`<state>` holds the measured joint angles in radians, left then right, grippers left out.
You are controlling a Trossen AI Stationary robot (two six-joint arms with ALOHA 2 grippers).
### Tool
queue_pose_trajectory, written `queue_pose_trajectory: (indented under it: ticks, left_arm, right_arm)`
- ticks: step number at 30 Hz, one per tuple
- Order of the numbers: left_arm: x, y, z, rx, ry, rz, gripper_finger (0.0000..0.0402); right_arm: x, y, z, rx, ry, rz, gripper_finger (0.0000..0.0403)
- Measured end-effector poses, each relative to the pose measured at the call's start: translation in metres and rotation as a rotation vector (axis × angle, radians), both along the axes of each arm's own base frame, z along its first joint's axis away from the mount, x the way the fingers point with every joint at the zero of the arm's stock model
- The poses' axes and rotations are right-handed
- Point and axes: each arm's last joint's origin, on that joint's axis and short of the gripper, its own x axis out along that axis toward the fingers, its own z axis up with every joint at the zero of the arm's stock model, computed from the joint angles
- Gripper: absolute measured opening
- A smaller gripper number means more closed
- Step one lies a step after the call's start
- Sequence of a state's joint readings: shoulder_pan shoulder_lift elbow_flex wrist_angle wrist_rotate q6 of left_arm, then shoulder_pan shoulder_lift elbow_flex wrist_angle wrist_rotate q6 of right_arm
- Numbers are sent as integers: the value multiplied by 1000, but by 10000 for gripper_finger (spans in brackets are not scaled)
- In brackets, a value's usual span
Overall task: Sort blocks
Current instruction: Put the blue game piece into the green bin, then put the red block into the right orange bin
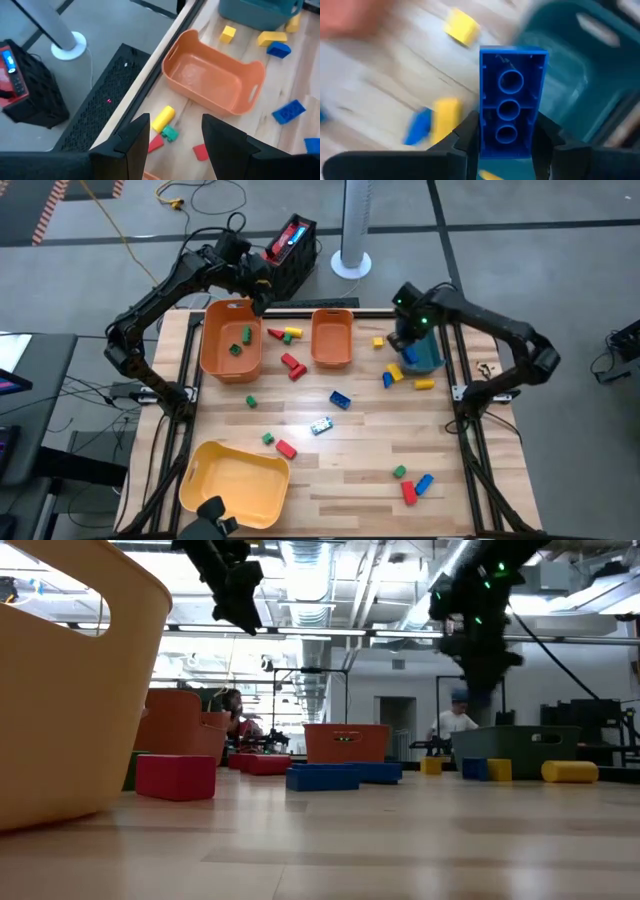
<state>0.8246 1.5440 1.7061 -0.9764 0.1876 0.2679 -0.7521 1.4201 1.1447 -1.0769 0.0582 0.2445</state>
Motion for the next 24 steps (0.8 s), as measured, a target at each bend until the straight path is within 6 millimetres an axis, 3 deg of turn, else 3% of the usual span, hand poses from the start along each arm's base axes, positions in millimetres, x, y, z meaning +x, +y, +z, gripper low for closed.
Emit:
queue_pose_trajectory:
  ticks: [5,13,24]
  left_arm:
    - [0,0,0,1,2,3,173]
    - [0,0,0,0,2,4,173]
    - [0,0,0,0,2,4,173]
  right_arm:
    - [-19,0,-15,48,9,-52,132]
    - [-24,-6,-39,120,59,-30,142]
    - [-26,-24,-36,33,-15,9,245]
